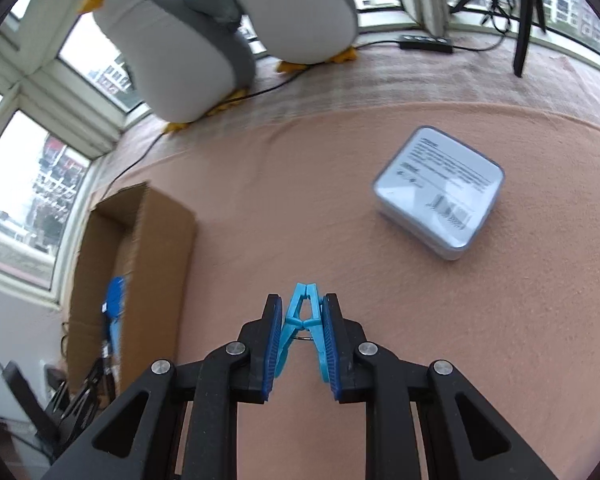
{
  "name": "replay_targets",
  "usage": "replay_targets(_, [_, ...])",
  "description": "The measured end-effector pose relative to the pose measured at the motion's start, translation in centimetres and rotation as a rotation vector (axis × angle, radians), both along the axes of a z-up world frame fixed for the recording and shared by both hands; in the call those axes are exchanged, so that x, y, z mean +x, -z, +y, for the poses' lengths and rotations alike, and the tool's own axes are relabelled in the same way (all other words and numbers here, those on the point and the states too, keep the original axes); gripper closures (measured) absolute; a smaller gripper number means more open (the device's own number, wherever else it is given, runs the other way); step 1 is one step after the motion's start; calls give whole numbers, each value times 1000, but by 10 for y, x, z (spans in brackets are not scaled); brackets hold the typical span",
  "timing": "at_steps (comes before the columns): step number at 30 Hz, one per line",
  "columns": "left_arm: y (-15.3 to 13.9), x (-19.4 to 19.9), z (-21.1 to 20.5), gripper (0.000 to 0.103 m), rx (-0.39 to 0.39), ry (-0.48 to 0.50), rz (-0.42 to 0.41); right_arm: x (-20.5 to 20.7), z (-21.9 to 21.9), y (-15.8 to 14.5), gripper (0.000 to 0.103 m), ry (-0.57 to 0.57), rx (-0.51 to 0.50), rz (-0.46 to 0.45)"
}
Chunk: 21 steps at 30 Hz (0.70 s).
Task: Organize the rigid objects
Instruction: 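Carry the teal clothespin into the box and open the right gripper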
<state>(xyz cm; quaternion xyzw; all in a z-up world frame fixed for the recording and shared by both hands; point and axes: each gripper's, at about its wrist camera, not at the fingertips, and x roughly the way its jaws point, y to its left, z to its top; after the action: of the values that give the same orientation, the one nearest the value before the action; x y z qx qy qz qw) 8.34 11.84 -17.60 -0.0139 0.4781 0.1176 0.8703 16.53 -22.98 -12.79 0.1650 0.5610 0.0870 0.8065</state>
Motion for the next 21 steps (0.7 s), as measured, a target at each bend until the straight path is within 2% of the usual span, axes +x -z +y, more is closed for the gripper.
replay_targets(13, [0,0,0,71,-1,0,0,2,72,-44,84,-180,64,-105])
replay_targets(21, [0,-1,1,71,0,0,0,11,131,-61,84,-303,45,-173])
